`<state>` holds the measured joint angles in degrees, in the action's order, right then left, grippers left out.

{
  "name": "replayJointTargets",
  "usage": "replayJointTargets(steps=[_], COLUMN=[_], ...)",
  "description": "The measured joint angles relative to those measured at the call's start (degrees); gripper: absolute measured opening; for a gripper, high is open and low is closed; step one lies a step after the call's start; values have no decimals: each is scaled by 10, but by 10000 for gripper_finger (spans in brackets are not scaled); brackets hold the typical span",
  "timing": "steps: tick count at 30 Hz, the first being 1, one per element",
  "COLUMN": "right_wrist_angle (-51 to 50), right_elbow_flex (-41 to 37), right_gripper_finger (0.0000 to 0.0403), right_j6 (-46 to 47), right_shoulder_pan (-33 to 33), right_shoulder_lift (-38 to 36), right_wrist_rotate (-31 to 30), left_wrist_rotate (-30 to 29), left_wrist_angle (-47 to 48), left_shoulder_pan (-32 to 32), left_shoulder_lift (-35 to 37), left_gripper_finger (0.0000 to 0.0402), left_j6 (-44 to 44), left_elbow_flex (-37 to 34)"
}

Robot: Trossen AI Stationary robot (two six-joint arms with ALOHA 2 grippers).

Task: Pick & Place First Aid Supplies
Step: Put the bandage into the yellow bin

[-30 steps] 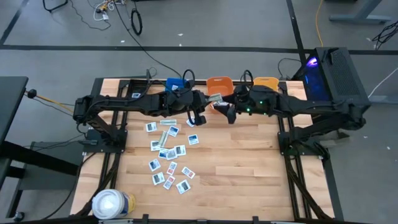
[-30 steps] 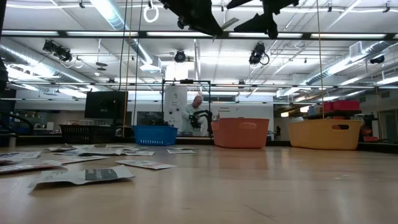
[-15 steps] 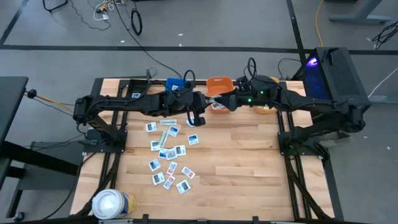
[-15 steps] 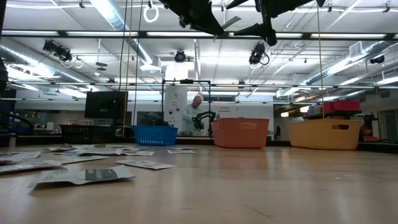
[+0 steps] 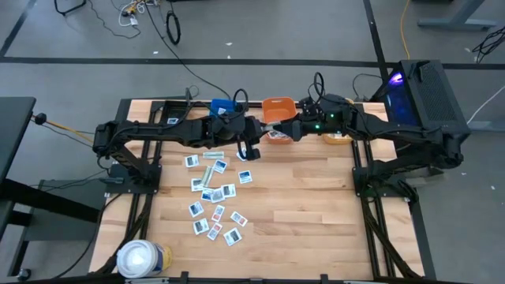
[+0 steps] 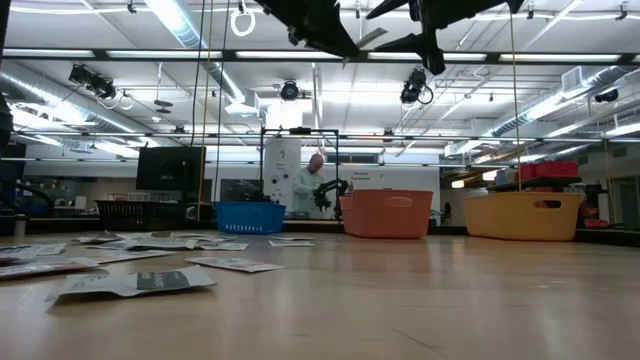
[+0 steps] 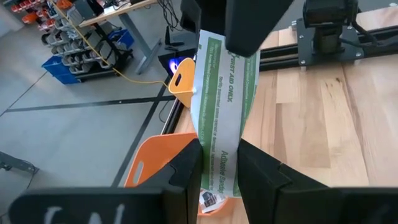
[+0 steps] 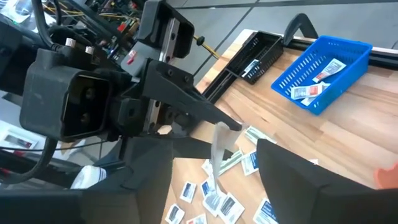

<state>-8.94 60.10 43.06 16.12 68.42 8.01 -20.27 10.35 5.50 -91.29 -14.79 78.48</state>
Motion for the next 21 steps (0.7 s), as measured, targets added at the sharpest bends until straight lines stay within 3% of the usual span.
replayJointTargets(steps=[21], right_wrist_angle=[-22], right_elbow_flex=[0], right_gripper_finger=[81], right_j6=[-2], right_shoulder_pan=[0], right_shoulder_lift=[0], right_wrist_rotate=[0], left_wrist_rotate=[0], left_wrist_angle=[13], left_shoulder_pan=[1], left_shoulder_lift=[0], left_gripper_finger=[96], left_j6=[0], left_elbow_flex=[0])
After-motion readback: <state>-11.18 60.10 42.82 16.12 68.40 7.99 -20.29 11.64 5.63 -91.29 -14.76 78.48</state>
